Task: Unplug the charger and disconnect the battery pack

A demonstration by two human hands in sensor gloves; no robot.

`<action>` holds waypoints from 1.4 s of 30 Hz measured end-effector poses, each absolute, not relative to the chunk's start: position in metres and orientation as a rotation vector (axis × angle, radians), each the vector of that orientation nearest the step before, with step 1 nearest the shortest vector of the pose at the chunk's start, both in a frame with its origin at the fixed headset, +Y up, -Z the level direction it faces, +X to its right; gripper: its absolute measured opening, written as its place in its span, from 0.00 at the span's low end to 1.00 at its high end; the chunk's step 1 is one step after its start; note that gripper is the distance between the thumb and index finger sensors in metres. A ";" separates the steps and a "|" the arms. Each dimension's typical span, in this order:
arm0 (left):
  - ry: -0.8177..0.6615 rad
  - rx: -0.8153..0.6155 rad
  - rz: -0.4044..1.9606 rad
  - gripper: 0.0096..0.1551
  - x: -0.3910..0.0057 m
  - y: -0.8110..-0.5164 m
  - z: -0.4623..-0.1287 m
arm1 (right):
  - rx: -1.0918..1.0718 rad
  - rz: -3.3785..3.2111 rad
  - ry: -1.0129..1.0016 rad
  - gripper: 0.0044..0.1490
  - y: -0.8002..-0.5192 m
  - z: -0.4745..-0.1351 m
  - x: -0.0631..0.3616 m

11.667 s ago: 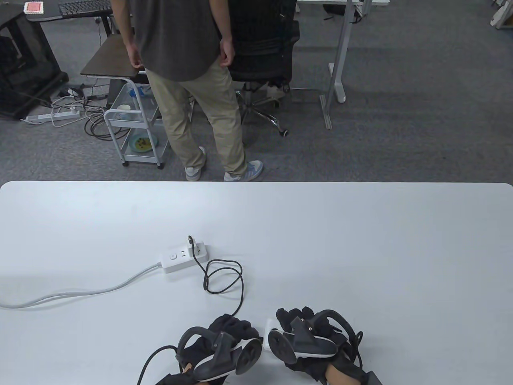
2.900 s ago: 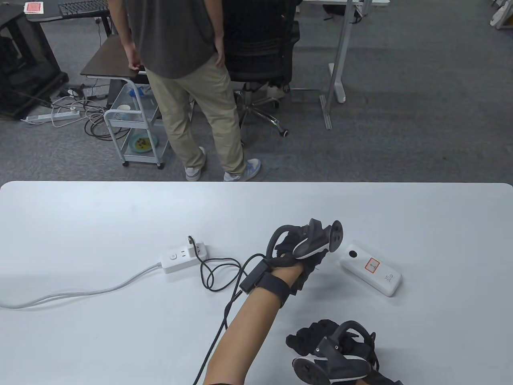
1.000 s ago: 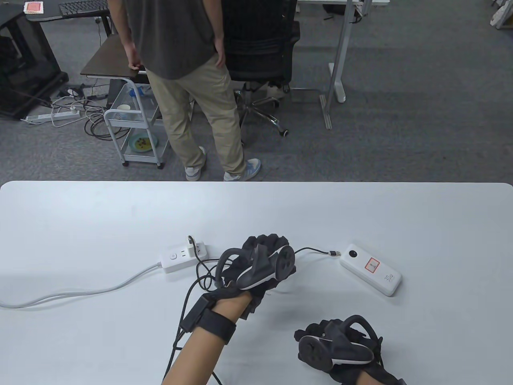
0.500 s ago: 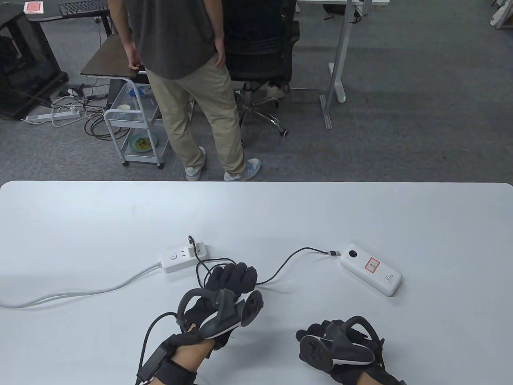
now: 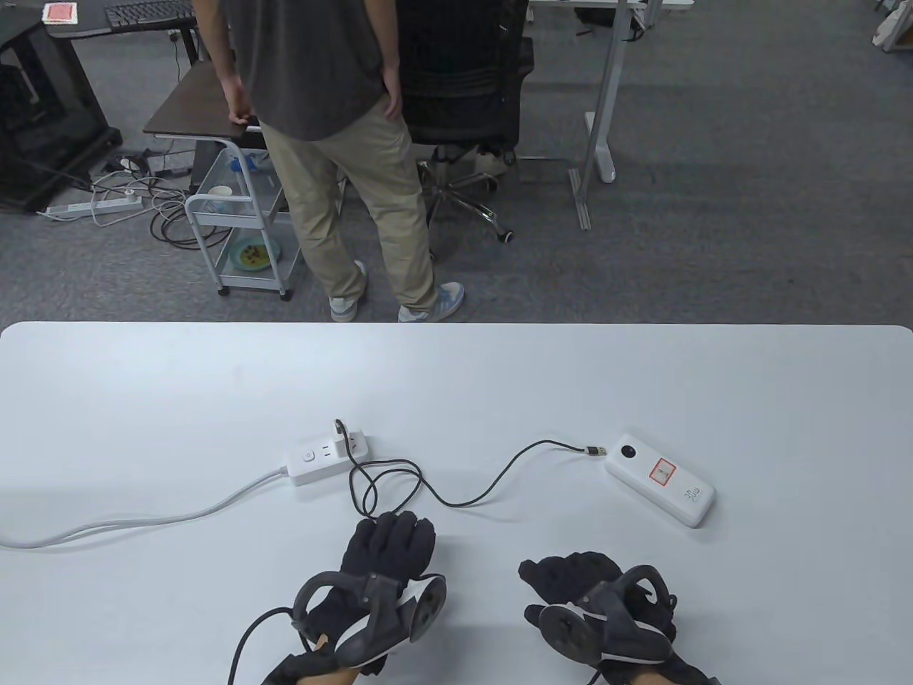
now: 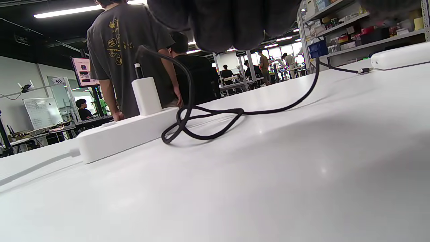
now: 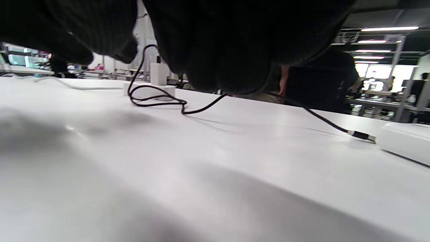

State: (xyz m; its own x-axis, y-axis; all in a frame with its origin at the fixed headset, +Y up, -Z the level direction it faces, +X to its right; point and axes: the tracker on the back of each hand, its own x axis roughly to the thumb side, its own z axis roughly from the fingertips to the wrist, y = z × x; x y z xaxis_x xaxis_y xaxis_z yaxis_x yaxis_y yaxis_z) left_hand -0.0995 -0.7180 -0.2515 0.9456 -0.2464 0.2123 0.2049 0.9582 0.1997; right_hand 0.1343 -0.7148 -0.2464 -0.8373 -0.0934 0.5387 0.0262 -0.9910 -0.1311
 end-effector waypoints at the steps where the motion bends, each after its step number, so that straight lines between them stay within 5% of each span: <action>1: -0.241 0.191 -0.227 0.45 -0.099 -0.717 -0.251 | -0.883 -2.952 0.174 0.38 -0.716 -0.247 0.135; 33: -0.227 0.163 -0.134 0.44 -0.129 -0.721 -0.262 | -0.760 -2.880 0.122 0.41 -0.742 -0.259 0.135; 42: -0.142 0.222 -0.085 0.44 -0.160 -0.701 -0.265 | -0.735 -2.869 0.081 0.41 -0.743 -0.260 0.134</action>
